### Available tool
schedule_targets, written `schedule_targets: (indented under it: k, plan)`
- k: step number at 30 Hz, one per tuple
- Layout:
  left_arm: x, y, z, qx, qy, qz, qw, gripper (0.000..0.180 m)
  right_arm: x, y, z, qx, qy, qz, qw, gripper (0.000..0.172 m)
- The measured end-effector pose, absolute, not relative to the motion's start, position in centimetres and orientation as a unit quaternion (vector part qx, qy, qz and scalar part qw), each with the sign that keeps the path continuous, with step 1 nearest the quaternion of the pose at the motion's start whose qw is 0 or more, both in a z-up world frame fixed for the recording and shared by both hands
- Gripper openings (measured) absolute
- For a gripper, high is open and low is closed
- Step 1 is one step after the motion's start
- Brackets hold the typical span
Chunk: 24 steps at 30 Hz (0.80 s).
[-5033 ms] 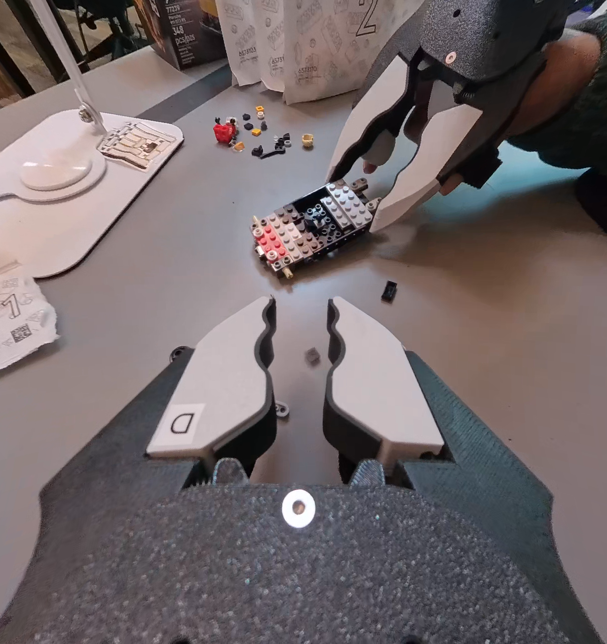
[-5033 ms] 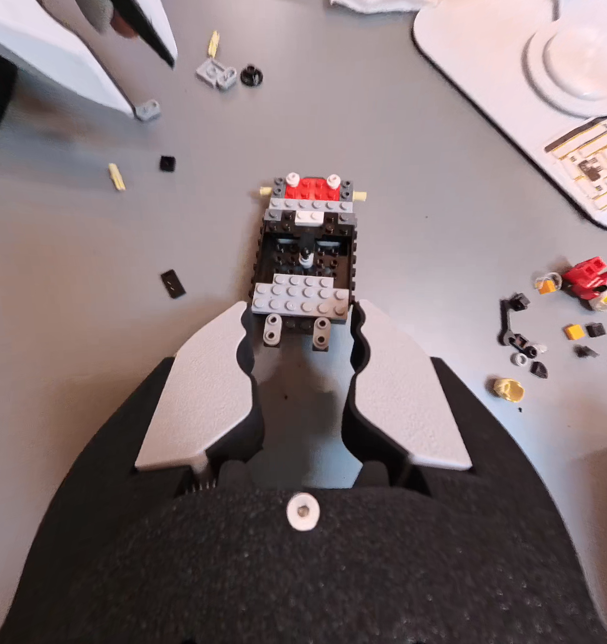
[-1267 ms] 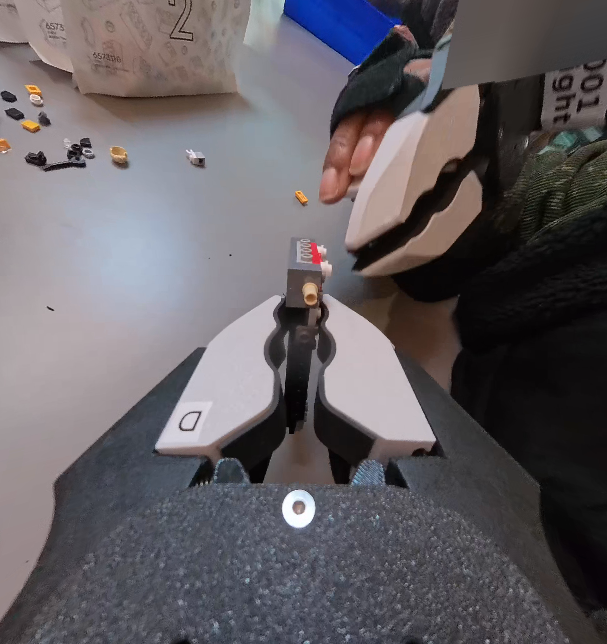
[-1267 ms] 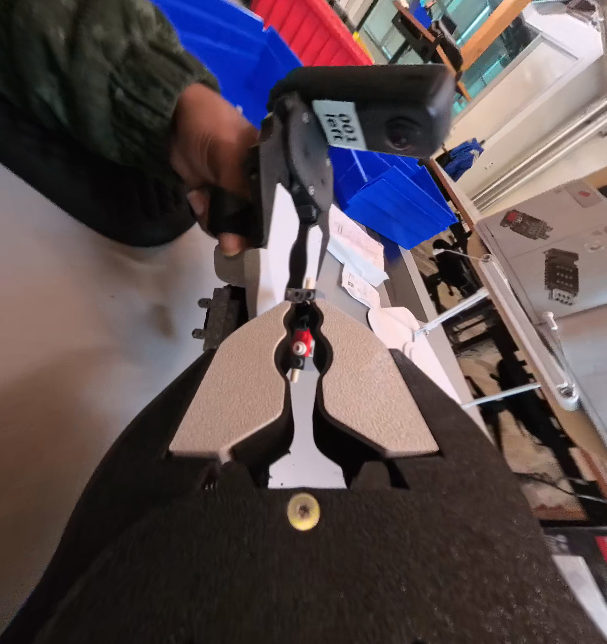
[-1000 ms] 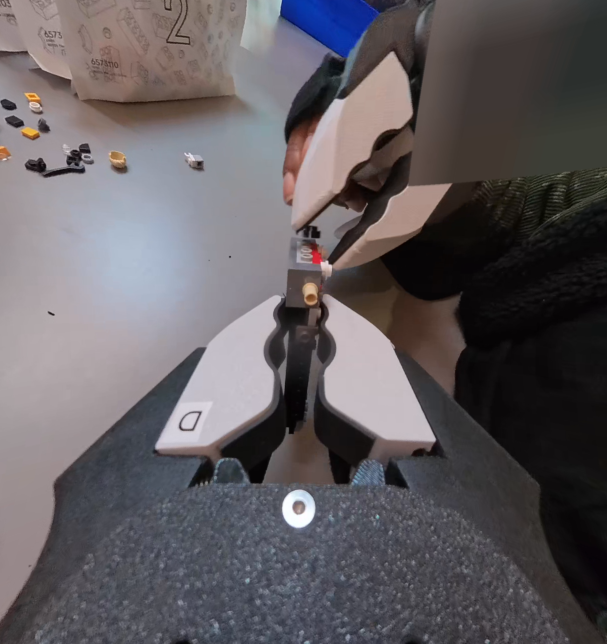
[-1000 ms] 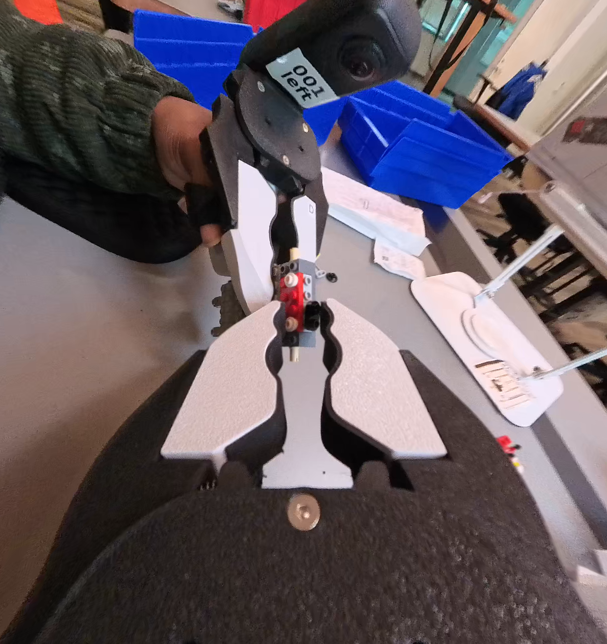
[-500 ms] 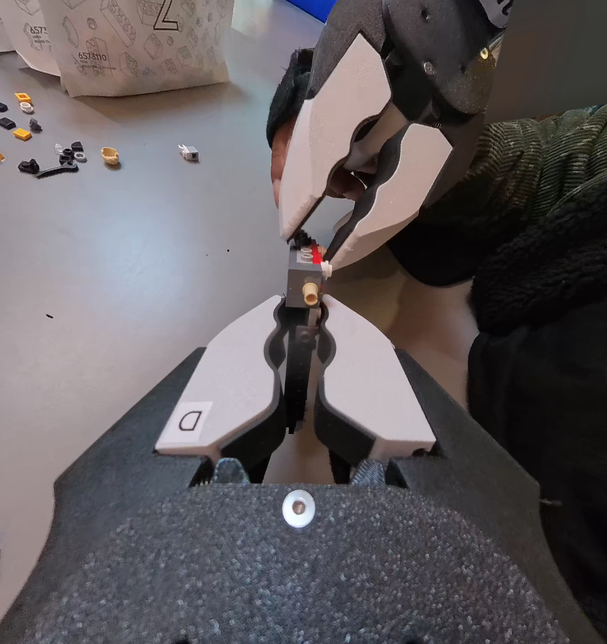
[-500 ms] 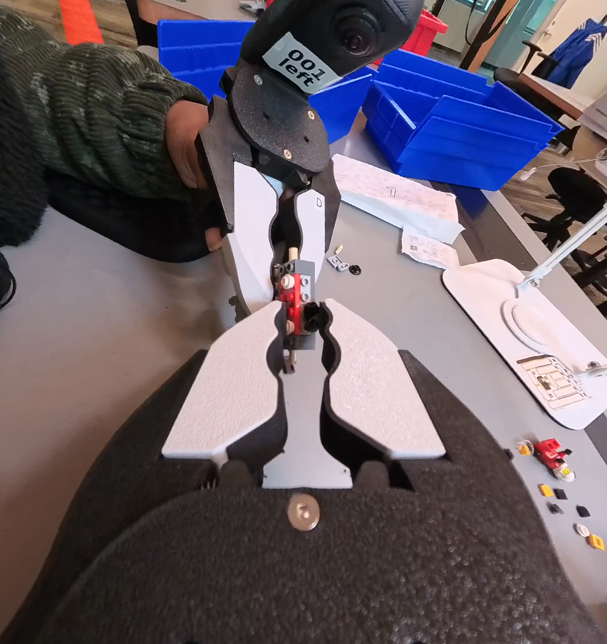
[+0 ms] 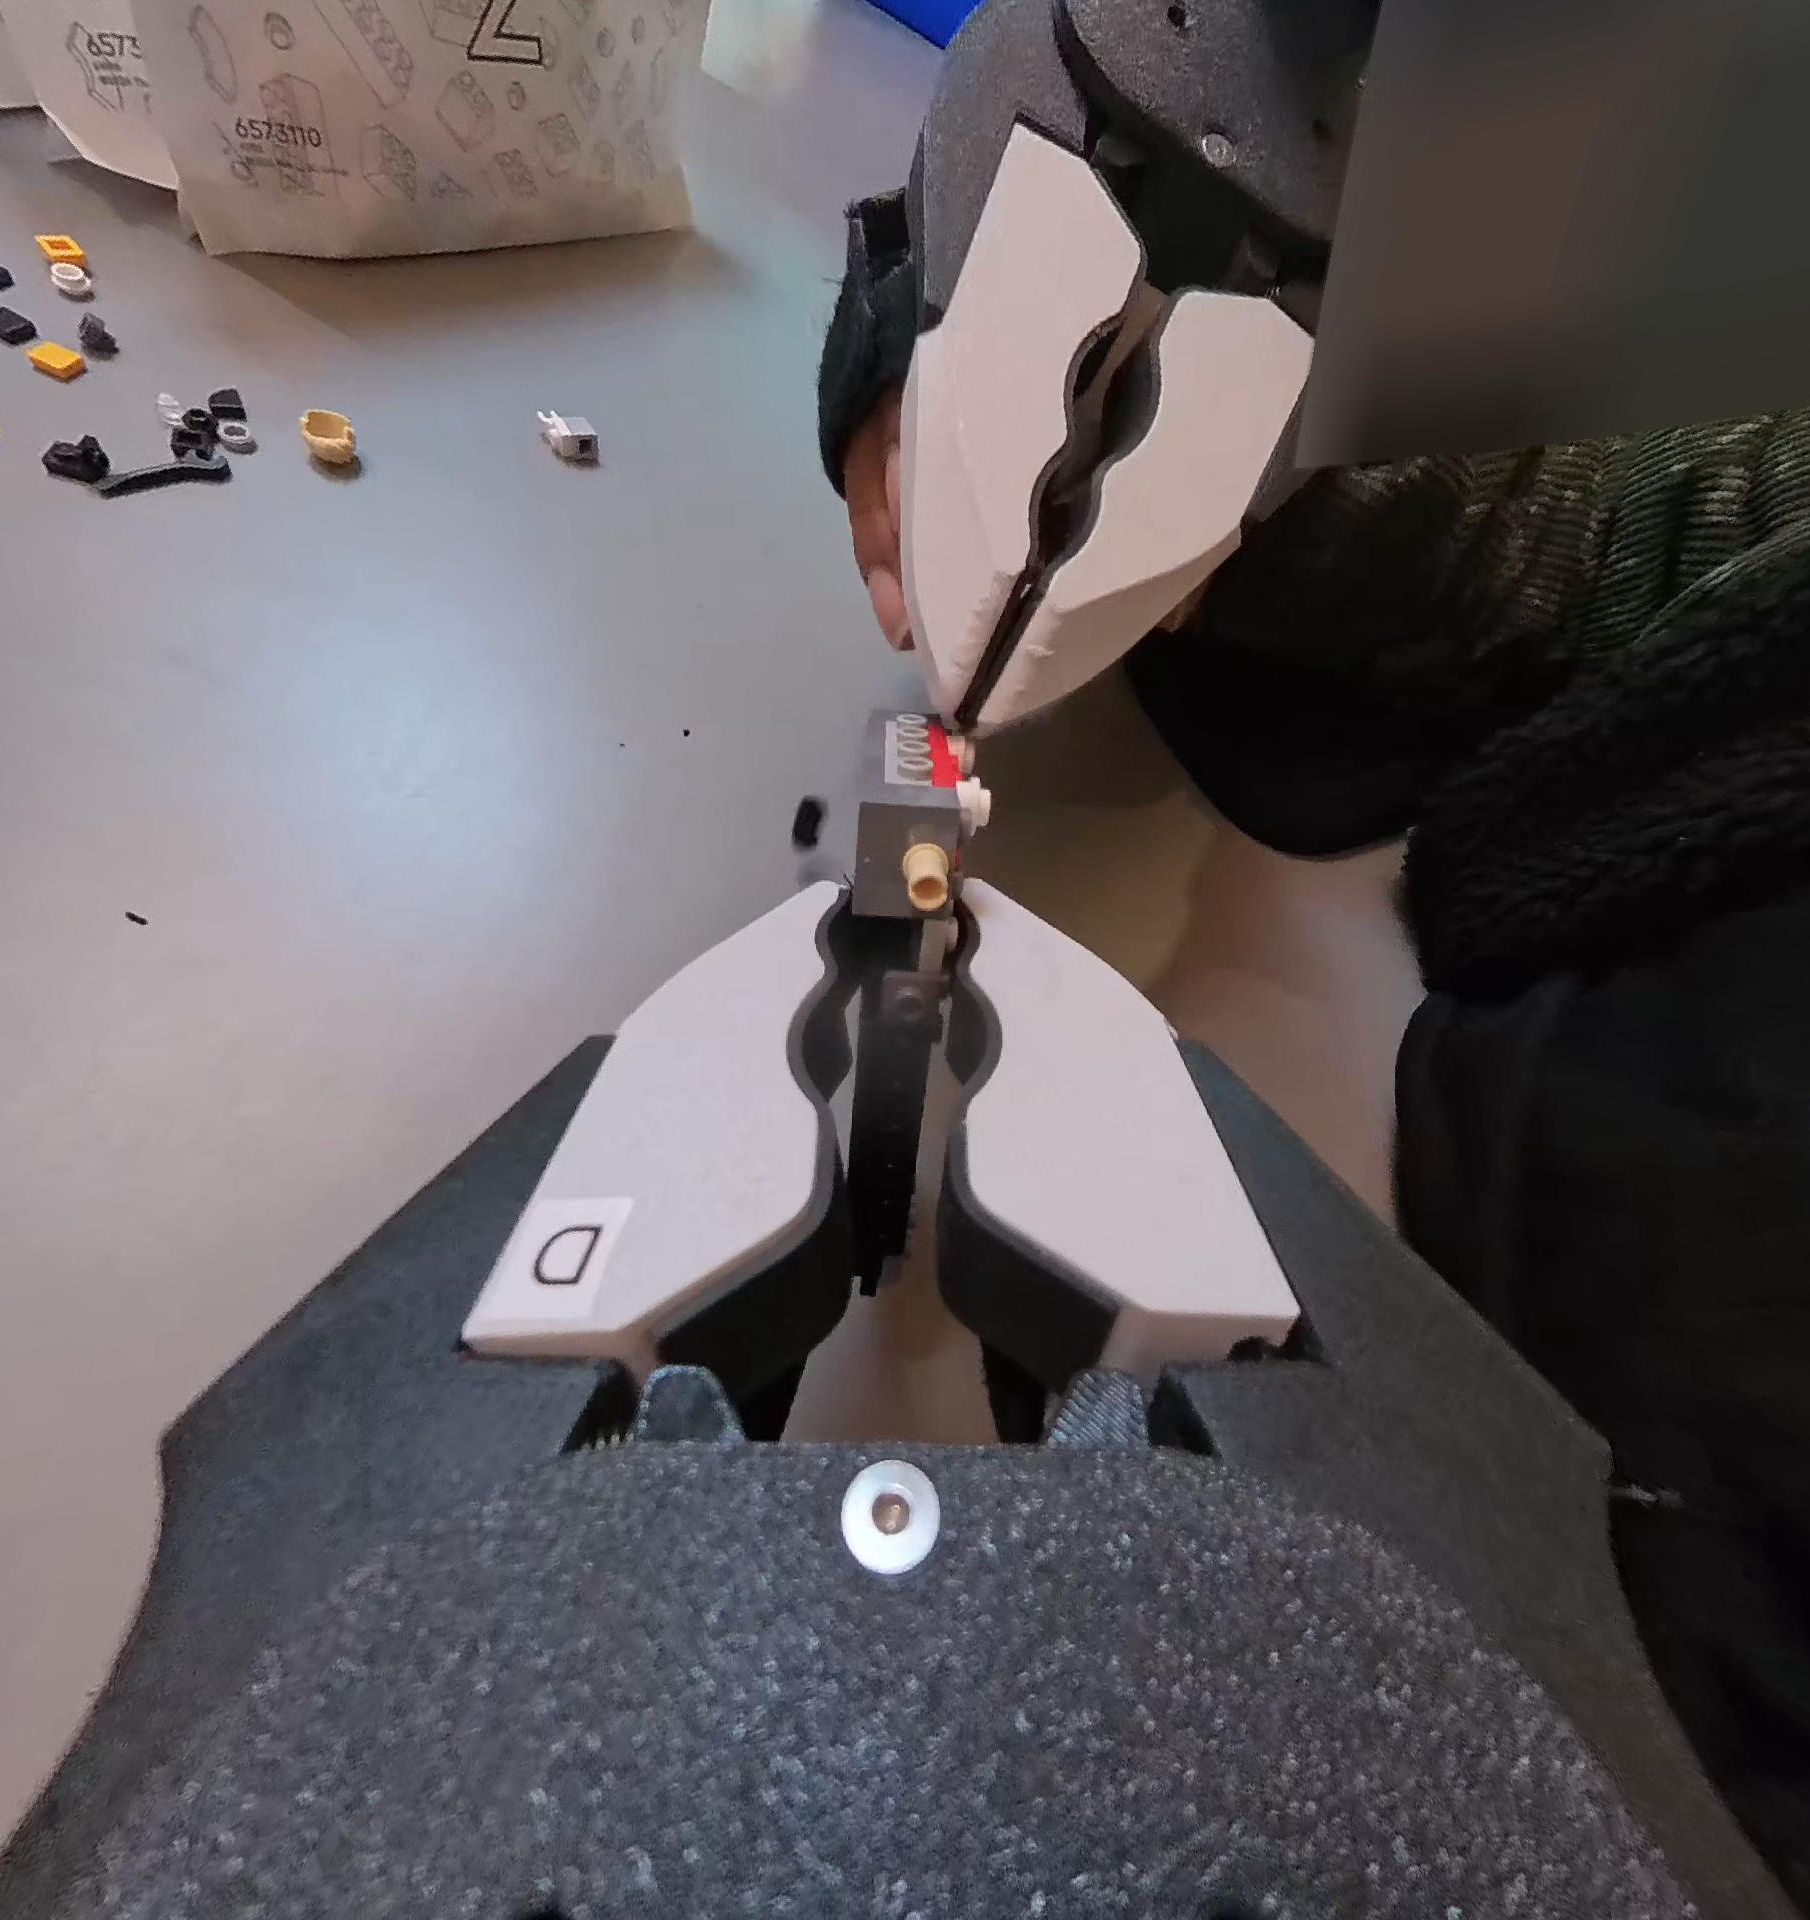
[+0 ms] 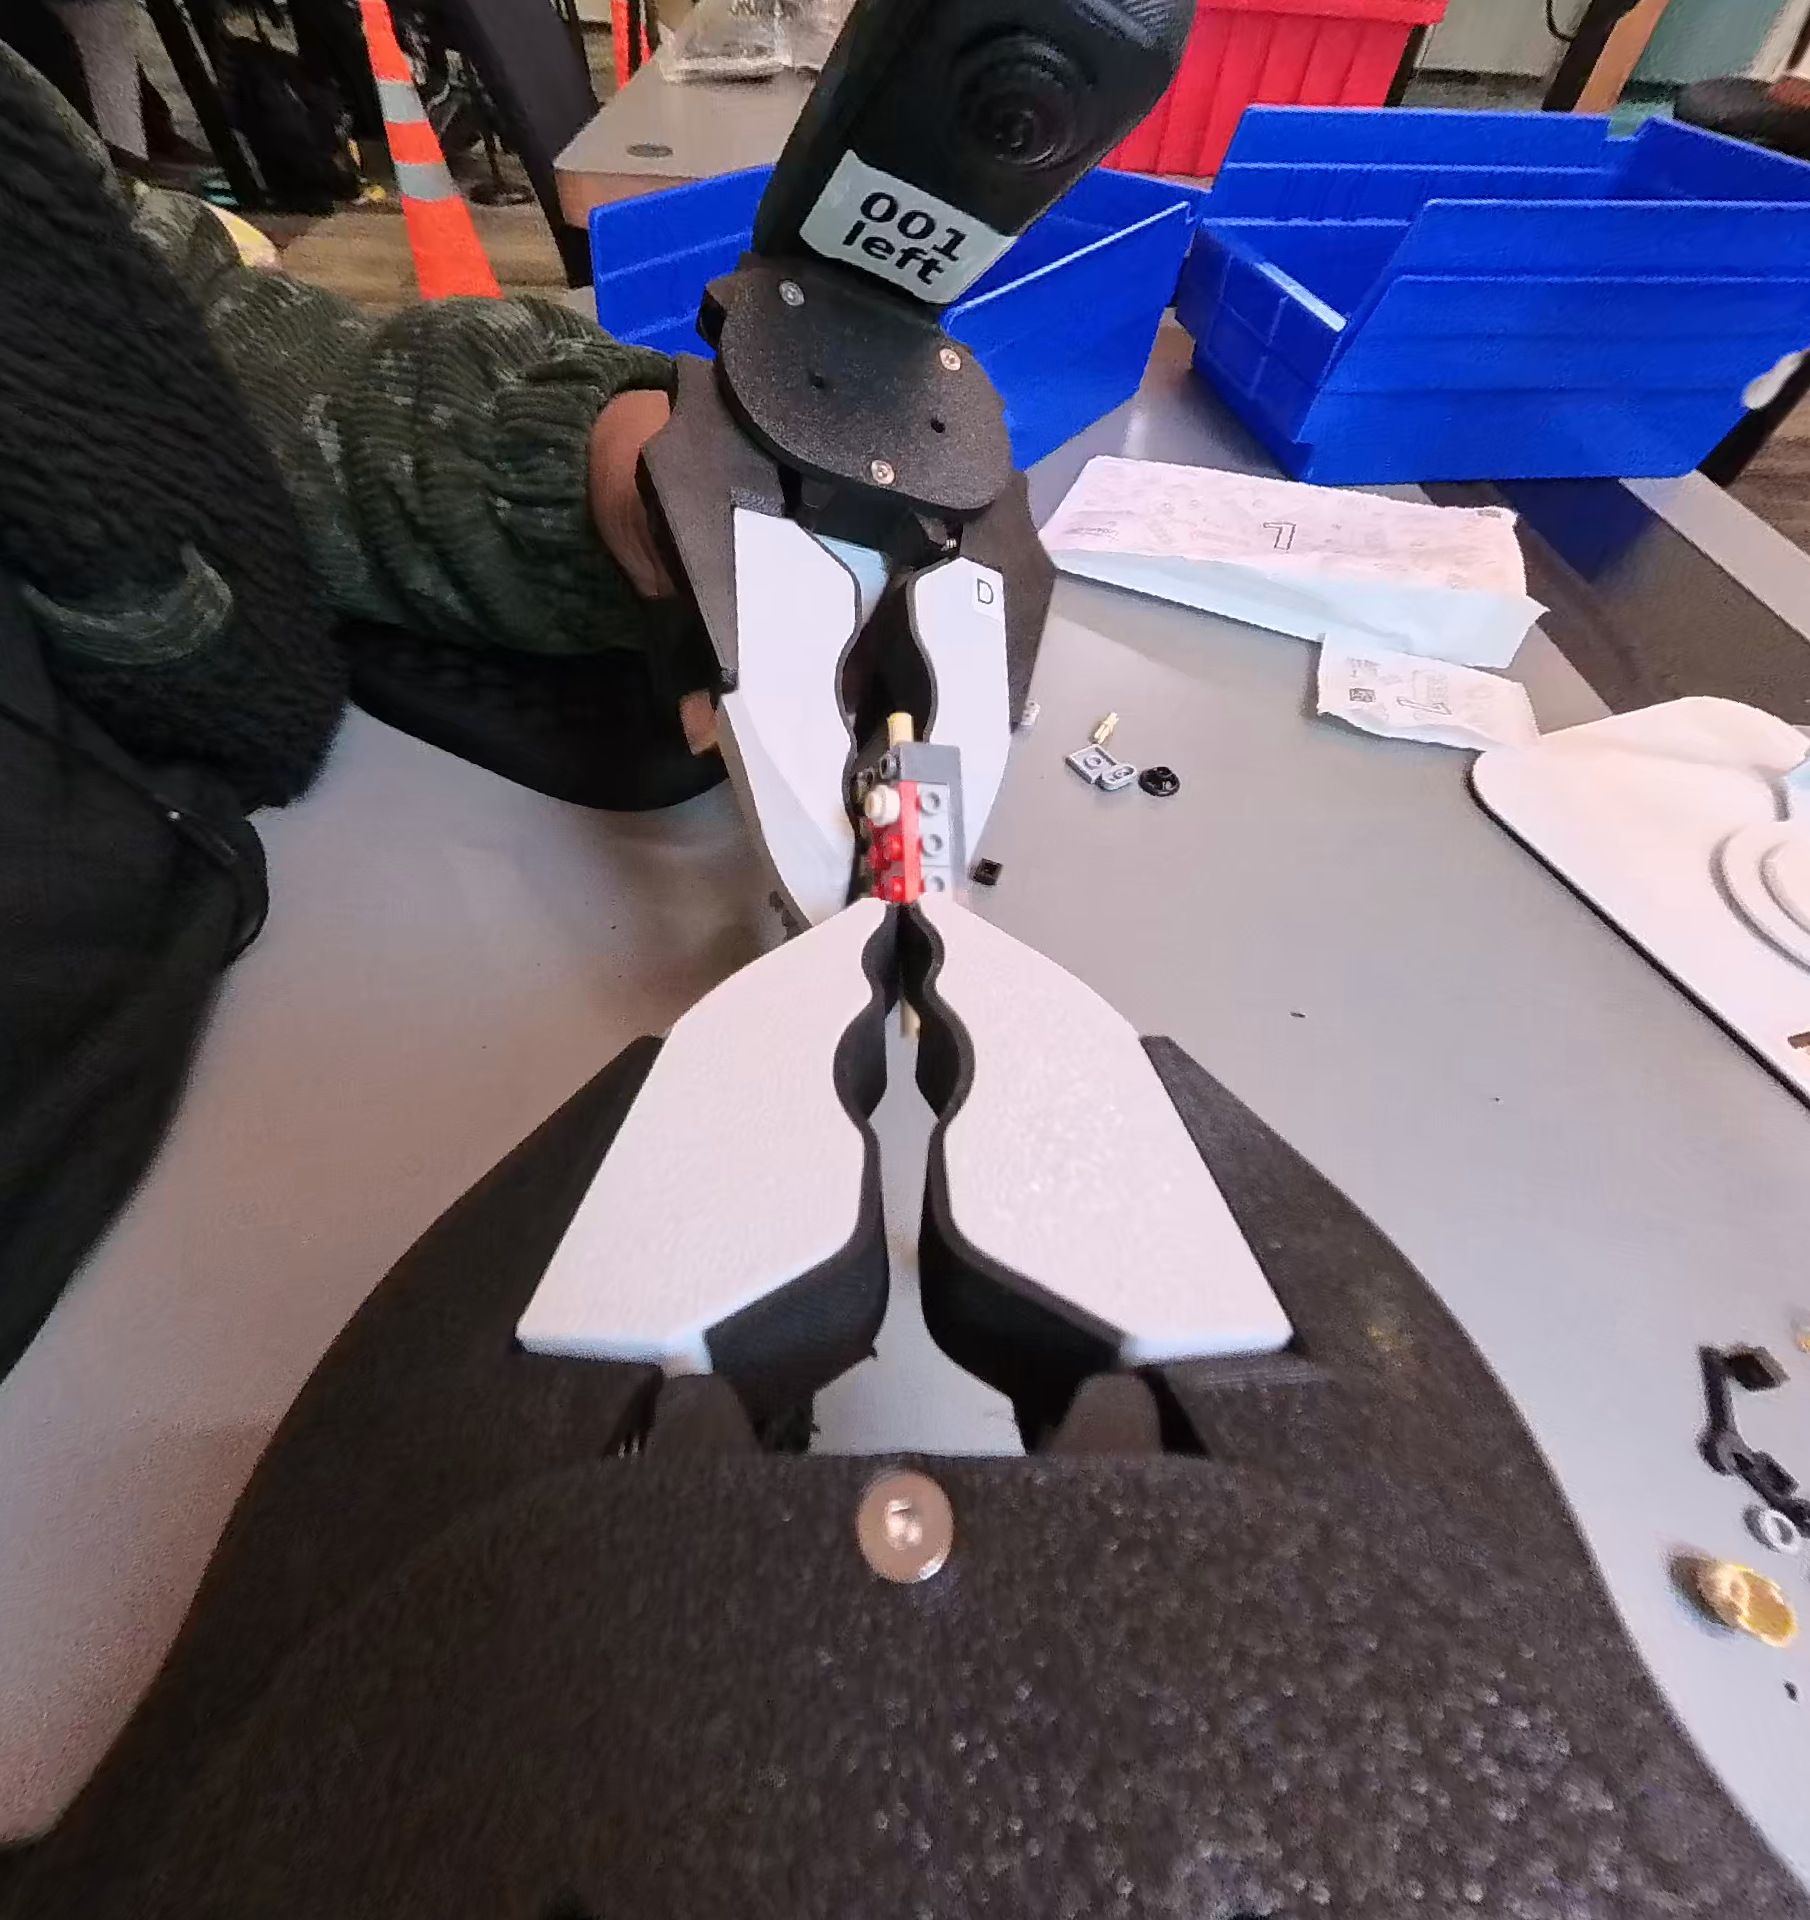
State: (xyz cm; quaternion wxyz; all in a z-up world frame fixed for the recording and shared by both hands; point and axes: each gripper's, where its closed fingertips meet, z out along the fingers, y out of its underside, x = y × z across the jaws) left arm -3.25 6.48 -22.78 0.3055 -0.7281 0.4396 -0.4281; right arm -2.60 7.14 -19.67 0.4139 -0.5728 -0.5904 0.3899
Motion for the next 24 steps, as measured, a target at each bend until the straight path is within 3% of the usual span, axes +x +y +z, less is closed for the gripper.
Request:
schedule_targets:
  k: [7,14,24]
  plan:
    - [-3.8,7.2,-23.7,-0.751,0.417,-0.421,0.291,0.015,0.5,9.6,-21.1,-0.616,-0.604,0.32,0.391,0.004]
    - [-3.7,10.0,-23.4,-0.769,0.375,-0.432,0.285,0.015,1.8,5.5,-27.4,-0.62,-0.7,0.28,0.217,0.025]
    - [-5.1,12.2,-22.5,-0.775,0.314,-0.449,0.314,0.015,-2.8,2.9,-29.5,-0.582,-0.736,0.267,0.22,0.024]
